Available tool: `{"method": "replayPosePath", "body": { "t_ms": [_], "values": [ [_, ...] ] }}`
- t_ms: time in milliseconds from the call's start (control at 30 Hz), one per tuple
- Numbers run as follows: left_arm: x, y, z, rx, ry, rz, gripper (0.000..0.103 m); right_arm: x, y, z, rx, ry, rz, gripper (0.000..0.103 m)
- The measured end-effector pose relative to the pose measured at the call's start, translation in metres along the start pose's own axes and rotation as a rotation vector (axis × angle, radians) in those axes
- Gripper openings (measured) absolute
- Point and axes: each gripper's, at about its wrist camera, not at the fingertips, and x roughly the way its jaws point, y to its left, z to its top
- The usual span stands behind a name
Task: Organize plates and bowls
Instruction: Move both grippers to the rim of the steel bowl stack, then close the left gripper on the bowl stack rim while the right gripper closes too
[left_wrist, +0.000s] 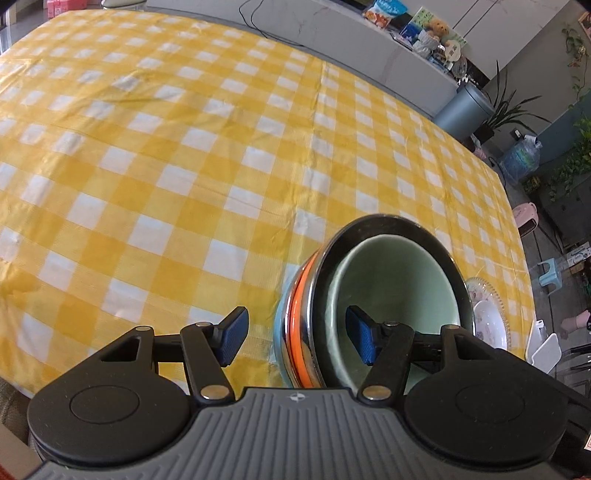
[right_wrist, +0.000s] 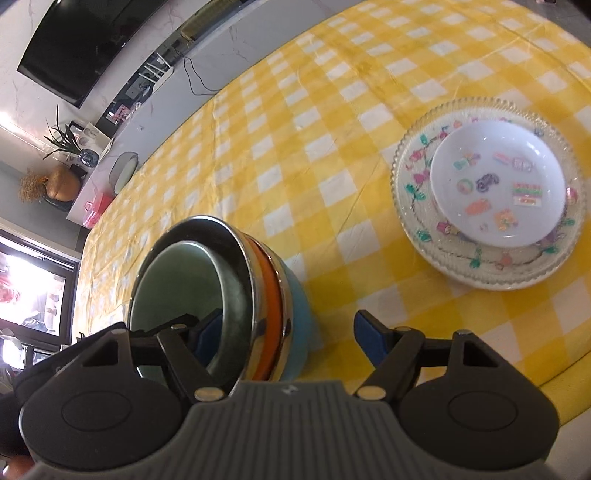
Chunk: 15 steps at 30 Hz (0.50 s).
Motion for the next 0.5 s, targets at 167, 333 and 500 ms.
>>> {"method": "replayPosePath", "body": {
  "t_ms": [167, 333, 500],
  "values": [
    [0.005, 0.001, 0.001, -0.029, 0.022, -0.032, 0.070, 0.010, -0.004, 0.000, 0.025, 0.023, 0.043, 0.069],
    [0.010, 0.000, 0.003, -0.054, 0.038, -0.067, 0.067, 0.019, -0.008, 0.000, 0.054, 0.049, 0.089, 0.062],
    [0.012, 0.000, 0.004, -0.067, 0.039, -0.069, 0.065, 0.023, -0.010, -0.001, 0.070, 0.060, 0.117, 0.058]
  ]
}}
